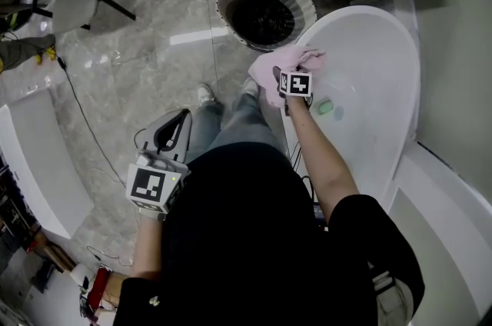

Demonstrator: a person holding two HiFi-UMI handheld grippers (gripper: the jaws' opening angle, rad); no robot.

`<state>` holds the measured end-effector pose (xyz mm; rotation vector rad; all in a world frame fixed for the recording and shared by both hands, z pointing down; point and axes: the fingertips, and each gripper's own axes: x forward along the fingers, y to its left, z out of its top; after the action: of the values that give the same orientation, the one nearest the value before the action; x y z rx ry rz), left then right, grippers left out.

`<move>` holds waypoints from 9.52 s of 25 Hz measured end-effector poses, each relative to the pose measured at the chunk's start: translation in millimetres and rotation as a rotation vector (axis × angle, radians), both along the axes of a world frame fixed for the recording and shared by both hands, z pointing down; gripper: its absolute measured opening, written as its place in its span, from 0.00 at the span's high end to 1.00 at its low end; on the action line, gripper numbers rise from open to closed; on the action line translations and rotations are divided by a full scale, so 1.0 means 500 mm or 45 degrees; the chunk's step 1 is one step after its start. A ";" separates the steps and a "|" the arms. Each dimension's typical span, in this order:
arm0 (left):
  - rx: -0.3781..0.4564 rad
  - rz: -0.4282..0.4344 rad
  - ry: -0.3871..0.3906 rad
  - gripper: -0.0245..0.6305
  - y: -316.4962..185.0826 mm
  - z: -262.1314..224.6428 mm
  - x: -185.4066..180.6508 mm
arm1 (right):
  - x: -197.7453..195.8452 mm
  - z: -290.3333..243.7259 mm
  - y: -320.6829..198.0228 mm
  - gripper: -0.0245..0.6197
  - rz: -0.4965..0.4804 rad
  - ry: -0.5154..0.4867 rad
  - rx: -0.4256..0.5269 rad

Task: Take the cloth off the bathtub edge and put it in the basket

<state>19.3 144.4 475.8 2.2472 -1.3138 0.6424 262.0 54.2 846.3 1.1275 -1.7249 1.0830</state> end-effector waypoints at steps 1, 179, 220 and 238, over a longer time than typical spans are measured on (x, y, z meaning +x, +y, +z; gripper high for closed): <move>0.001 -0.001 0.002 0.94 0.000 0.001 -0.002 | 0.001 -0.003 0.001 0.46 0.016 0.005 -0.003; -0.166 -0.041 -0.058 0.94 -0.617 0.213 -0.321 | -0.364 0.220 -0.601 0.85 -0.127 -0.181 -0.183; -0.057 -0.346 0.153 0.94 -0.539 0.023 -0.439 | -0.641 -0.286 -0.573 0.97 -0.585 -0.406 0.036; 0.254 -0.389 0.194 0.94 -0.509 -0.157 -0.550 | -0.841 -0.811 -0.479 0.97 -0.899 -0.725 0.620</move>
<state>-255.8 -110.0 397.2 2.1307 -1.6570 0.2359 -158.5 -185.6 440.7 0.3728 -2.6548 0.5621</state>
